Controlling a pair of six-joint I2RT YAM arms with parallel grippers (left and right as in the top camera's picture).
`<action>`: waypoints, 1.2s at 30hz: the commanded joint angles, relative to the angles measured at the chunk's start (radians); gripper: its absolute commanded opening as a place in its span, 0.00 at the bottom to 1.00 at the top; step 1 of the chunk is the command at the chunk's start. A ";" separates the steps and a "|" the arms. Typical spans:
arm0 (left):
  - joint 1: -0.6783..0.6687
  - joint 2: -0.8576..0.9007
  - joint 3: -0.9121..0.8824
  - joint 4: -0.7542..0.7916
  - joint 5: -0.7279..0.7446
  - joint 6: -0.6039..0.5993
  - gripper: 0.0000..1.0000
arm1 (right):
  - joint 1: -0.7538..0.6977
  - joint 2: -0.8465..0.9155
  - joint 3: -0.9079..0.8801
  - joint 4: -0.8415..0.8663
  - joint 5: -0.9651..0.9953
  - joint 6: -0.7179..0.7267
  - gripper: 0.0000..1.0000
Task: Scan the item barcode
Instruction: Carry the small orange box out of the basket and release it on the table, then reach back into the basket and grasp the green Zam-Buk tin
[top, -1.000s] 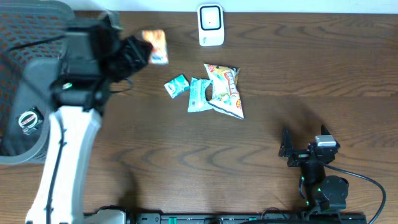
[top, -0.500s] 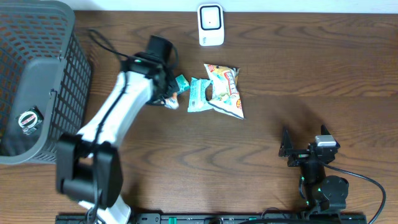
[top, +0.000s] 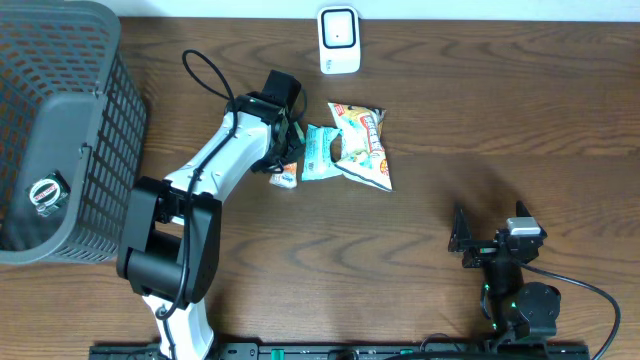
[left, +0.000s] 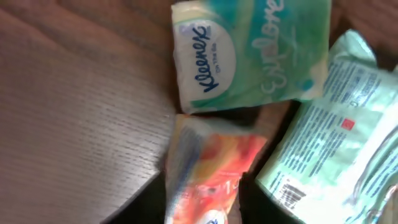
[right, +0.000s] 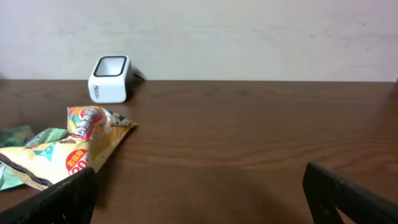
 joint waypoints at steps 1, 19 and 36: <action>0.010 -0.025 0.018 -0.009 0.005 0.008 0.49 | -0.004 -0.002 -0.001 -0.005 0.005 0.010 0.99; 0.238 -0.687 0.068 0.056 -0.096 0.057 0.98 | -0.004 -0.002 -0.001 -0.005 0.005 0.010 0.99; 0.701 -0.643 0.069 0.246 -0.397 0.445 0.98 | -0.004 -0.002 -0.001 -0.005 0.005 0.010 0.99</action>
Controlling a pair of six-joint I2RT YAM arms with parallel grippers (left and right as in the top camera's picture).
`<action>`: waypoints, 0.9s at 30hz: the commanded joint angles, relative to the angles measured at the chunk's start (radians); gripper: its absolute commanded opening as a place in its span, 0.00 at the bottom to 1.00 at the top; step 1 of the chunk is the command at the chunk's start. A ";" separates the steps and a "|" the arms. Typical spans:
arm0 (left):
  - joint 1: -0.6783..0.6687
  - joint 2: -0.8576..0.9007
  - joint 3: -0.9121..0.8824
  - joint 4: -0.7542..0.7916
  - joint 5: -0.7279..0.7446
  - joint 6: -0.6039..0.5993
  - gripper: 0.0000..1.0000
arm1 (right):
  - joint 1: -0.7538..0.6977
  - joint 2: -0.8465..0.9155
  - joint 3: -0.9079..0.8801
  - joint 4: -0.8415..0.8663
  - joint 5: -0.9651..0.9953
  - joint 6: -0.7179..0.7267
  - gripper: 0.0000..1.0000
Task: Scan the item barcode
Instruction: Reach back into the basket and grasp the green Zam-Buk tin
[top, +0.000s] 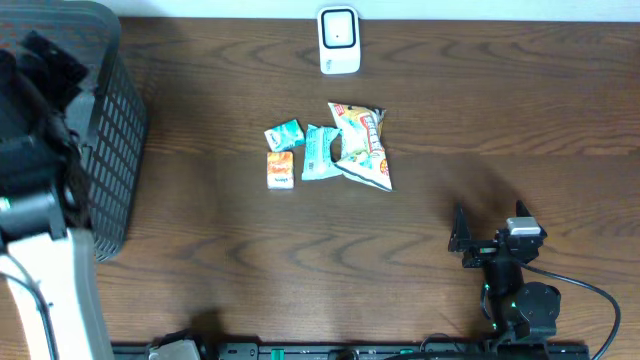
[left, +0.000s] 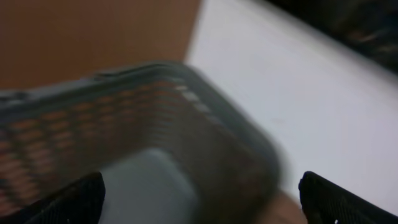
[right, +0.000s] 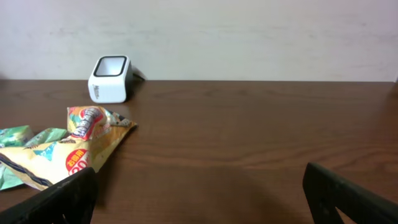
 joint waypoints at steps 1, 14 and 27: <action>0.072 0.104 0.005 0.006 -0.070 0.269 0.98 | -0.004 -0.002 -0.001 -0.005 0.005 0.009 0.99; 0.259 0.406 0.004 -0.081 -0.074 0.344 0.98 | -0.004 -0.002 -0.001 -0.005 0.005 0.010 0.99; 0.380 0.594 0.002 -0.158 0.115 0.238 0.98 | -0.004 -0.002 -0.001 -0.005 0.005 0.010 0.99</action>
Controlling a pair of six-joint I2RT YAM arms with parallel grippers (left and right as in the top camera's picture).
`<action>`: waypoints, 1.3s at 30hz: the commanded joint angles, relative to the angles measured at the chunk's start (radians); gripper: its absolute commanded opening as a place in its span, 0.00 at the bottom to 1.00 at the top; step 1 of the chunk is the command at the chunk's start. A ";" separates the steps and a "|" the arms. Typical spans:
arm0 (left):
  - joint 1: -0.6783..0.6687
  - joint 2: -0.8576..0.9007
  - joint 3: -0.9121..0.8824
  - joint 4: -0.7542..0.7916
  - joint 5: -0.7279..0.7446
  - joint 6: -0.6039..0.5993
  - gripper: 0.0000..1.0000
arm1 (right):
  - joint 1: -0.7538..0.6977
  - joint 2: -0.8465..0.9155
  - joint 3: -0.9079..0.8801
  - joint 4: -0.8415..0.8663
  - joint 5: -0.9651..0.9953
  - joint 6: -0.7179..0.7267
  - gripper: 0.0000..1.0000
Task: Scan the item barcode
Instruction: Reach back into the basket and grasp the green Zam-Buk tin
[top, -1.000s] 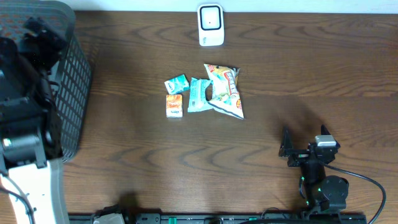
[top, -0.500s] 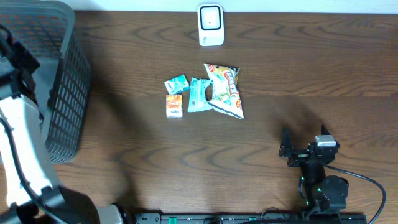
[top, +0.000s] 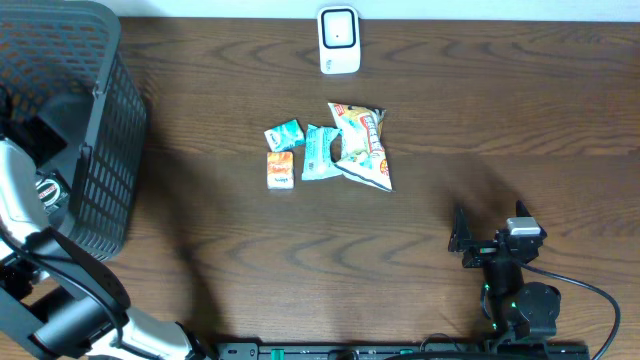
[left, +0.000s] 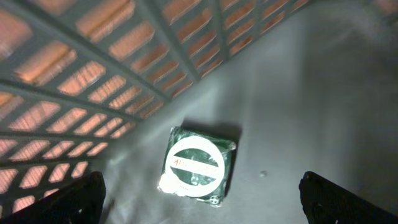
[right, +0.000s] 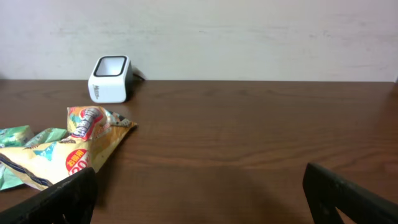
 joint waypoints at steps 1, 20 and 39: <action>0.032 0.050 0.002 -0.031 0.022 -0.040 0.98 | -0.004 -0.002 -0.001 -0.005 0.005 0.010 0.99; 0.044 0.257 0.001 -0.023 0.023 -0.040 0.98 | -0.004 -0.002 -0.001 -0.005 0.005 0.010 0.99; 0.043 0.259 -0.013 0.001 0.135 -0.040 0.72 | -0.004 -0.002 -0.001 -0.005 0.005 0.010 0.99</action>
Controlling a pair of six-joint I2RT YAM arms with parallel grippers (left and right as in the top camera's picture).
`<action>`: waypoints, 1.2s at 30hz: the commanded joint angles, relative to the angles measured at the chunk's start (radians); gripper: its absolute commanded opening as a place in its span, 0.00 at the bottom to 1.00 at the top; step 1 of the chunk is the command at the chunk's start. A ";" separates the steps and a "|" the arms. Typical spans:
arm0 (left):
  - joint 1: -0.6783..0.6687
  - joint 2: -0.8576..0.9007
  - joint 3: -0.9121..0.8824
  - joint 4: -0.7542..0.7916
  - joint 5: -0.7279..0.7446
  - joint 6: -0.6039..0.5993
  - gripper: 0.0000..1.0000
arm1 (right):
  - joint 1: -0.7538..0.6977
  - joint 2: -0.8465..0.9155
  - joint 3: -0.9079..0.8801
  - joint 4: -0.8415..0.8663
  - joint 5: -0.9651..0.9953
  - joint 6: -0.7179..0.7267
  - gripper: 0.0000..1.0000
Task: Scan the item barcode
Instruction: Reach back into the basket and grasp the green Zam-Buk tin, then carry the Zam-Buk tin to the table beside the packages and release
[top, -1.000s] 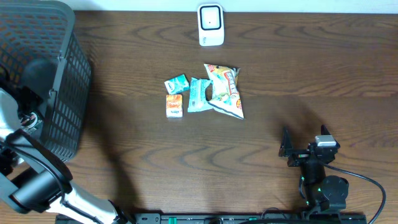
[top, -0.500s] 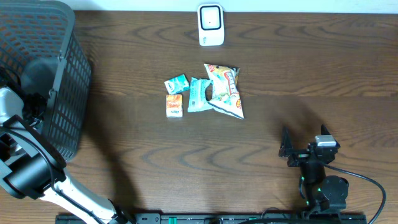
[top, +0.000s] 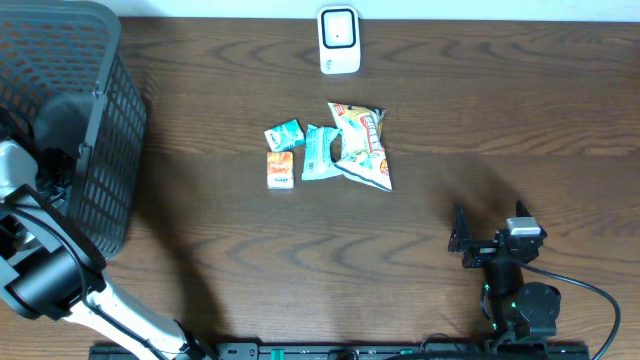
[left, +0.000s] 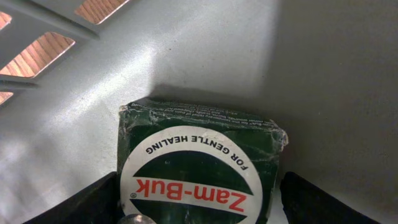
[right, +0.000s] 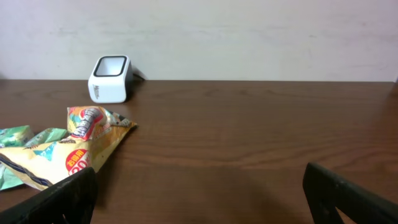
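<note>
A dark green Zam-Buk box (left: 199, 168) with a white round label lies flat on the grey floor of the basket (top: 110, 120). My left gripper (left: 199, 211) is open low over it, one finger on each side of the box. From overhead the left arm (top: 25, 175) reaches into the basket and hides the box. The white barcode scanner (top: 339, 40) stands at the table's far edge. My right gripper (right: 199, 199) rests open at the near right, holding nothing.
In the middle of the table lie a yellow snack bag (top: 362, 145), a pale green wipes pack (top: 320, 152), a small tissue pack (top: 285, 133) and an orange packet (top: 281, 170). The basket's lattice walls stand close around my left gripper.
My left gripper has come down from well above the green box to close over it, its fingers now flanking the box. The right arm and the table items are unchanged.
My left gripper was first over the pile of packets at the table's middle. Then it was at the basket's rim, with all packets left on the table. Then it hung open above the green box inside the basket, and now sits down around it.
</note>
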 joint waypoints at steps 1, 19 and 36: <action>0.000 0.015 -0.013 -0.003 0.022 -0.003 0.69 | -0.004 -0.002 -0.001 -0.005 0.005 0.010 0.99; 0.000 -0.244 -0.012 0.005 0.190 -0.004 0.54 | -0.004 -0.002 -0.001 -0.005 0.005 0.010 0.99; -0.204 -0.803 -0.012 0.097 0.589 -0.173 0.54 | -0.004 -0.002 -0.001 -0.005 0.005 0.010 0.99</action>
